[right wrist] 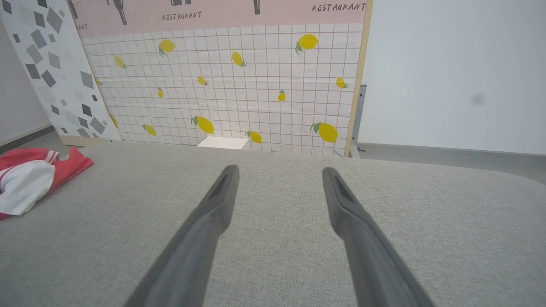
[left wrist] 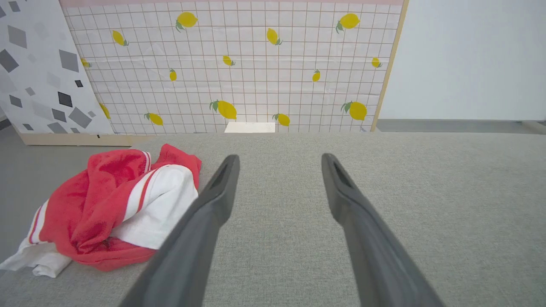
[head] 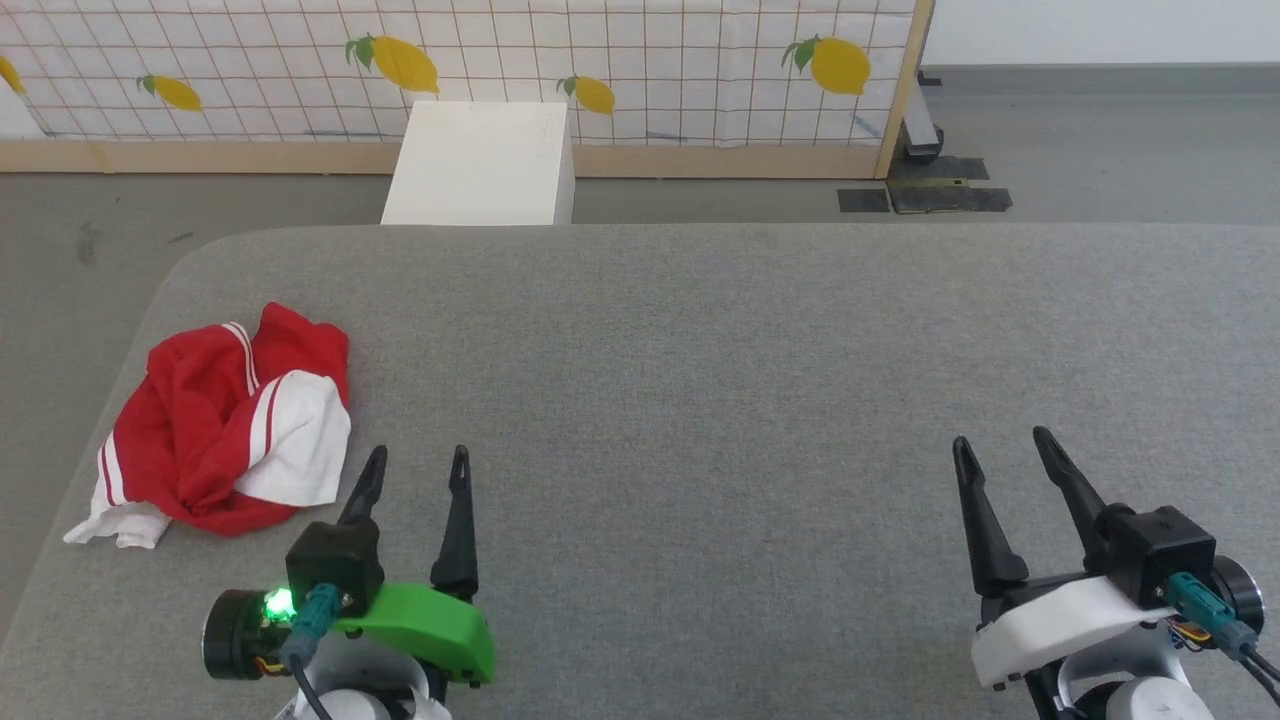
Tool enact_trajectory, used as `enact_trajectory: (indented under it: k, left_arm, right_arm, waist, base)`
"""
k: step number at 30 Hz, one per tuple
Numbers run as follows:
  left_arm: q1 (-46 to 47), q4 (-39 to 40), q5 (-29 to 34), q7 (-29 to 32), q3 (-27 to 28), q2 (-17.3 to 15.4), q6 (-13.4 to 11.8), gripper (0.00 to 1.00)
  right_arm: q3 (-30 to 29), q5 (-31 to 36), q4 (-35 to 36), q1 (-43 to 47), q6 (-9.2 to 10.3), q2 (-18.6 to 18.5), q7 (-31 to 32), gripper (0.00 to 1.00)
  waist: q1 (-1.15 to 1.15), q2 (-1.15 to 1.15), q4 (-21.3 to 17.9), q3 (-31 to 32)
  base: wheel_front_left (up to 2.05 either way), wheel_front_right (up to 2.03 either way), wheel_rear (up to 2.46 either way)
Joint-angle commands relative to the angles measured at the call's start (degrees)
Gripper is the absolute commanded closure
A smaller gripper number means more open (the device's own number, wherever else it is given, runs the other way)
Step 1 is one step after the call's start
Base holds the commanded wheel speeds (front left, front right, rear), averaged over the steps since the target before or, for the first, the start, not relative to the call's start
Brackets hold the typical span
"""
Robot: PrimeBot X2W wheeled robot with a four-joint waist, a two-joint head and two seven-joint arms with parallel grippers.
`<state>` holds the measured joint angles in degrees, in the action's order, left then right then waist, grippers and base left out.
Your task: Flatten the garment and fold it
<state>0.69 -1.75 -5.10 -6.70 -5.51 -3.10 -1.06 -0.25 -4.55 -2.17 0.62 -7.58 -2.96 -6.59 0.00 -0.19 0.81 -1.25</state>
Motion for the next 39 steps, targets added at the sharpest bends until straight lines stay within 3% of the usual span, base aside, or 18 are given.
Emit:
enact_trajectory:
  k: [1, 21, 39]
  left_arm:
    - [0.4, -0.3, -0.2, -0.5, -0.3, 0.1, -0.1, 0.0]
    - [1.1, -1.9, -2.8, -3.1, -1.6, 0.1, -1.2, 0.0]
    - [1.0, -3.0, -3.8, -5.2, -2.4, 0.2, -1.6, 0.0]
  right_arm:
    - [0.1, -0.5, -0.3, 0.3, 0.04, 0.0, -0.6, 0.0]
    - [1.4, -3.1, -1.9, 0.3, 0.06, 0.1, -3.2, 0.0]
    - [3.7, -1.0, -3.8, 0.4, 0.07, 0.1, -5.3, 0.0]
  waist:
    - [0.0, 0.09, 0.0, -0.1]
    - [0.0, 0.12, 1.6, -0.8]
    - [0.0, 0.15, 13.0, -1.0]
  base:
    - [0.0, 0.0, 0.0]
    - [0.0, 0.0, 0.0]
    - [0.0, 0.0, 0.0]
